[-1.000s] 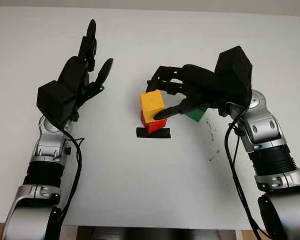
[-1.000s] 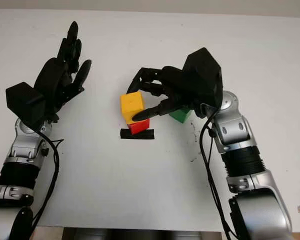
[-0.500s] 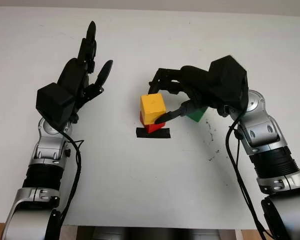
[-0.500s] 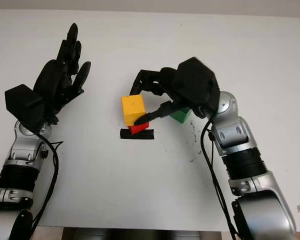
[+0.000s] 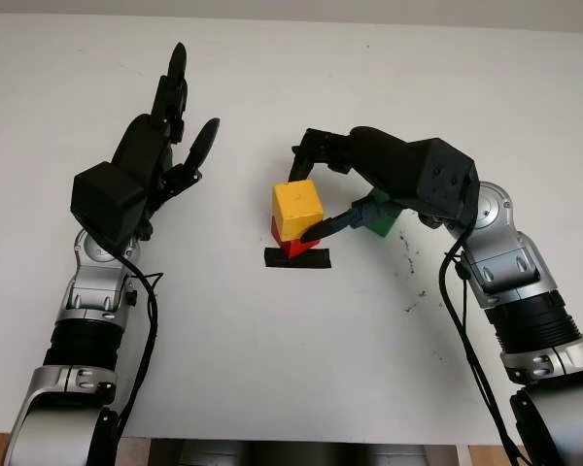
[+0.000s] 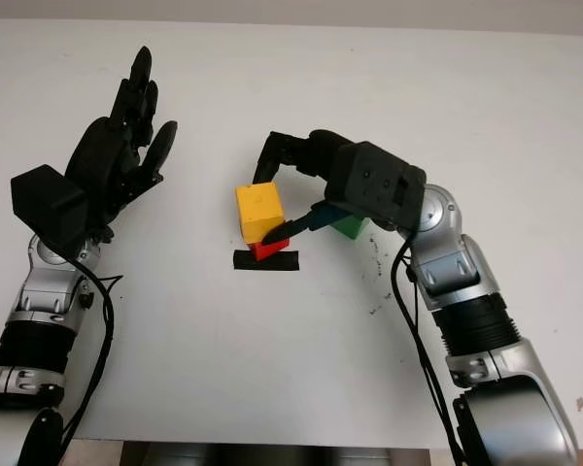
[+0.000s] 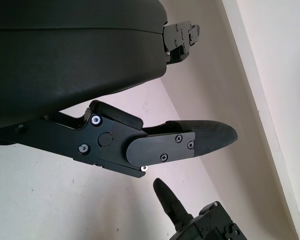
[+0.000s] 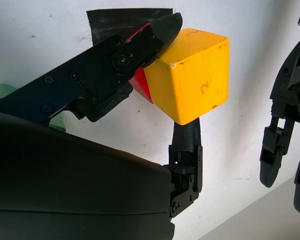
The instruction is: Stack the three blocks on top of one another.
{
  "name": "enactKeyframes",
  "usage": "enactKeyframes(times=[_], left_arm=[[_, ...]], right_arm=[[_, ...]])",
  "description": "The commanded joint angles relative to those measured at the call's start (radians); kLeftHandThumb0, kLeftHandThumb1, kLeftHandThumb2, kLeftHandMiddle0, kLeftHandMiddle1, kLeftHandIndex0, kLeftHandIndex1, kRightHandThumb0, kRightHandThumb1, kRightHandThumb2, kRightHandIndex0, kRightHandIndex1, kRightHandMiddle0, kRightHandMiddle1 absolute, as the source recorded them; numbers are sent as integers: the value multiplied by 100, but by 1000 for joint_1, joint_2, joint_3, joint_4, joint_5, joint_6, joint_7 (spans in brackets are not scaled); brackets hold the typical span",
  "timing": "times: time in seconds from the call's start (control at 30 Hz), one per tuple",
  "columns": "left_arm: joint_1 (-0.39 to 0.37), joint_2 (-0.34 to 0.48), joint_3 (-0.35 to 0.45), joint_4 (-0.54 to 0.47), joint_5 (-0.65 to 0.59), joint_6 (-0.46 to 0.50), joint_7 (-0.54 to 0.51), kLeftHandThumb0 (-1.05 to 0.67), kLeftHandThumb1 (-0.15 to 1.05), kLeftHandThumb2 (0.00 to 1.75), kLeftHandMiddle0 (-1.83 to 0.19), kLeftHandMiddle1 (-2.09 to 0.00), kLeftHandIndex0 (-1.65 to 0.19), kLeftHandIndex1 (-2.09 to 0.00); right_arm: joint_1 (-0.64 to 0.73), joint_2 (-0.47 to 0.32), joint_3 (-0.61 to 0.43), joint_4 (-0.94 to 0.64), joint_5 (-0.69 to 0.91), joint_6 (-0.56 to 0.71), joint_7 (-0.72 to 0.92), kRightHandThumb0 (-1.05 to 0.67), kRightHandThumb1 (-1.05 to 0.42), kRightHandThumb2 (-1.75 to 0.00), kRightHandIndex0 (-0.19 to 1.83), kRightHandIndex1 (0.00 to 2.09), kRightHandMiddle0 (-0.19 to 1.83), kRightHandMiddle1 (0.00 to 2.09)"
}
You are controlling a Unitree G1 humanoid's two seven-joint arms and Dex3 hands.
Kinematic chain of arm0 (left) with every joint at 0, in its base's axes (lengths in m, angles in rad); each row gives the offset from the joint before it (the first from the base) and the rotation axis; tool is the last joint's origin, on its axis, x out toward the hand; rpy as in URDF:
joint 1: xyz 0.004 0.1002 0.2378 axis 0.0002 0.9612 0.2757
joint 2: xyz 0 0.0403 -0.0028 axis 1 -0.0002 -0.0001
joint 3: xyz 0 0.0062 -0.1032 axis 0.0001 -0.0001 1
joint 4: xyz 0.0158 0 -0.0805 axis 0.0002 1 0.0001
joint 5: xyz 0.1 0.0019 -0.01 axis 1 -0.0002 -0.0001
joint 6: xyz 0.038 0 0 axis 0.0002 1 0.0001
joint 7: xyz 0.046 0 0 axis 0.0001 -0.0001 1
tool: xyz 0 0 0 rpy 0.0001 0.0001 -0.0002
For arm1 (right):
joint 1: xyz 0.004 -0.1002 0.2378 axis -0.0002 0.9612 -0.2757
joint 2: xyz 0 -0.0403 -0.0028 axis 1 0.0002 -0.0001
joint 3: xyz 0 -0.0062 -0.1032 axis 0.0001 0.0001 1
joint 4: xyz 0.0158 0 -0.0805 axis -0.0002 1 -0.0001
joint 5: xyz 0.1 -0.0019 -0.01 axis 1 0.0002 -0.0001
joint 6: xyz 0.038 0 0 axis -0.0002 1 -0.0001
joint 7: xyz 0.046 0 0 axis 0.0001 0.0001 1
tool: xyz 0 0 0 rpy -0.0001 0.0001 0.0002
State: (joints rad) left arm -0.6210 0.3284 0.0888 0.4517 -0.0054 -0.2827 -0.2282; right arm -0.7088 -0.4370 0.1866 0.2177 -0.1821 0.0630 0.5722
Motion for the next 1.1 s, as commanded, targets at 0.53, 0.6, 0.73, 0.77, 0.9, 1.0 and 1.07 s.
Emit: enactKeyframes(times=[0.53, 0.6, 0.73, 0.77, 0.9, 1.0, 1.07], left_arm=[[11, -1, -1, -7, 4, -4, 7, -71, 105, 54, 17, -5, 18, -5], [11, 0, -1, -7, 6, -3, 10, -71, 105, 54, 17, -5, 18, -5], [12, -1, 0, -6, 5, -6, 11, -71, 105, 53, 16, -5, 18, -5], [12, -1, -1, -6, 6, -6, 11, -71, 105, 53, 16, -6, 18, -5], [12, 3, -2, -4, 9, -7, 10, -72, 105, 54, 17, -5, 19, -5], [12, 2, -1, -6, 4, -3, 6, -71, 105, 54, 17, -5, 18, -5], [12, 2, 0, -7, 0, -1, 3, -71, 105, 54, 17, -5, 19, -5]], right_arm=[[10, -10, -29, 13, 17, -28, -12, -48, -97, -5, 22, 6, 30, 165], [10, -12, -29, 14, 14, -36, -14, -49, -97, -5, 22, 6, 30, 165], [10, -13, -28, 14, 14, -34, -13, -49, -96, -5, 22, 7, 31, 165], [9, -15, -27, 13, 13, -33, -12, -49, -96, -5, 22, 6, 31, 165], [8, -17, -24, 13, 9, -30, -10, -49, -96, -5, 22, 6, 31, 164], [6, -17, -23, 12, 13, -17, 1, -49, -96, -5, 22, 6, 31, 164], [6, -16, -23, 11, 18, -5, 8, -51, -95, -5, 20, 5, 28, 160]])
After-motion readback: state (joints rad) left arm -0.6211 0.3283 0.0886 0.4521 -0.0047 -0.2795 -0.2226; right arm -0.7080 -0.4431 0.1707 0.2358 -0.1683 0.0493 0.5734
